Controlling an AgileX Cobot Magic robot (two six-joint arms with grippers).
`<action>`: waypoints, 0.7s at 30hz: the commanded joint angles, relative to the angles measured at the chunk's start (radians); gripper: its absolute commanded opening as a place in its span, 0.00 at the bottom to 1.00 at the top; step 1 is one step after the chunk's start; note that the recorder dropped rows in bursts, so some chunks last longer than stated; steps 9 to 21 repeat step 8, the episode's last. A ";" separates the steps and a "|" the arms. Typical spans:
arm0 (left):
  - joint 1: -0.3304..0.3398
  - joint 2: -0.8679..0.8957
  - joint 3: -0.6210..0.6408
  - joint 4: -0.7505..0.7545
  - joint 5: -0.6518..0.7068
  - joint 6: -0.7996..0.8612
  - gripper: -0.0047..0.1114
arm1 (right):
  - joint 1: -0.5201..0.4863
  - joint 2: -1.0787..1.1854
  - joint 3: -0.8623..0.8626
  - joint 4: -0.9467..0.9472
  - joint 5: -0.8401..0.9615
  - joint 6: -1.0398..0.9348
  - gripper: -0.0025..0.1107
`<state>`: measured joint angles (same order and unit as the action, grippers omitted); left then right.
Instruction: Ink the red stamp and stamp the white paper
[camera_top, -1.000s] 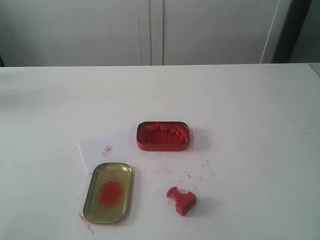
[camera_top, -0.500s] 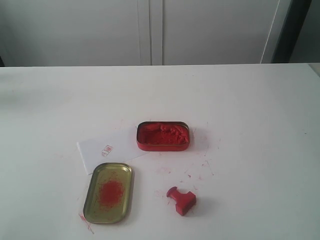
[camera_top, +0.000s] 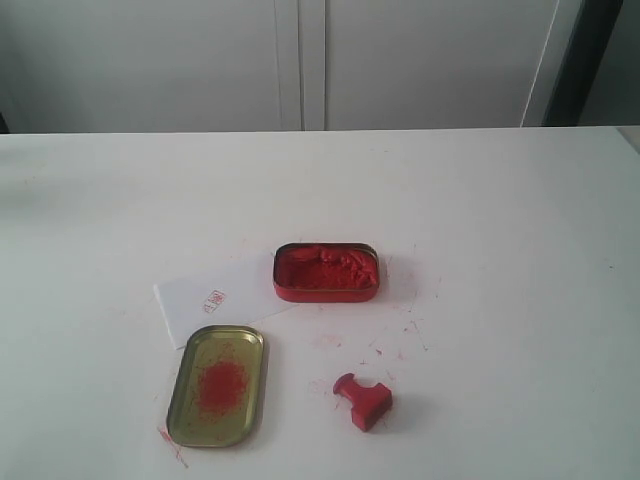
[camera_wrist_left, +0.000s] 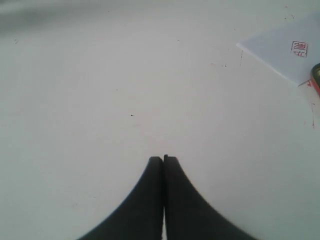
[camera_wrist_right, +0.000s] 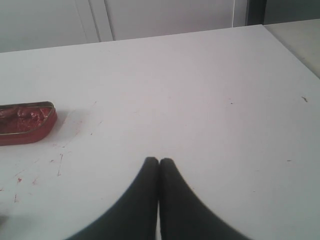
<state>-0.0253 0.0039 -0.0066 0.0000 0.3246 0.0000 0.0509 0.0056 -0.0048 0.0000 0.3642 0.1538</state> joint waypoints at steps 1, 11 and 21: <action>0.002 -0.004 0.007 -0.006 0.006 0.000 0.04 | -0.001 -0.006 0.005 0.000 -0.014 0.029 0.02; 0.002 -0.004 0.007 -0.006 0.006 0.000 0.04 | -0.001 -0.006 0.005 0.000 -0.014 0.022 0.02; 0.002 -0.004 0.007 -0.006 0.006 0.000 0.04 | -0.001 -0.006 0.005 0.000 -0.014 0.022 0.02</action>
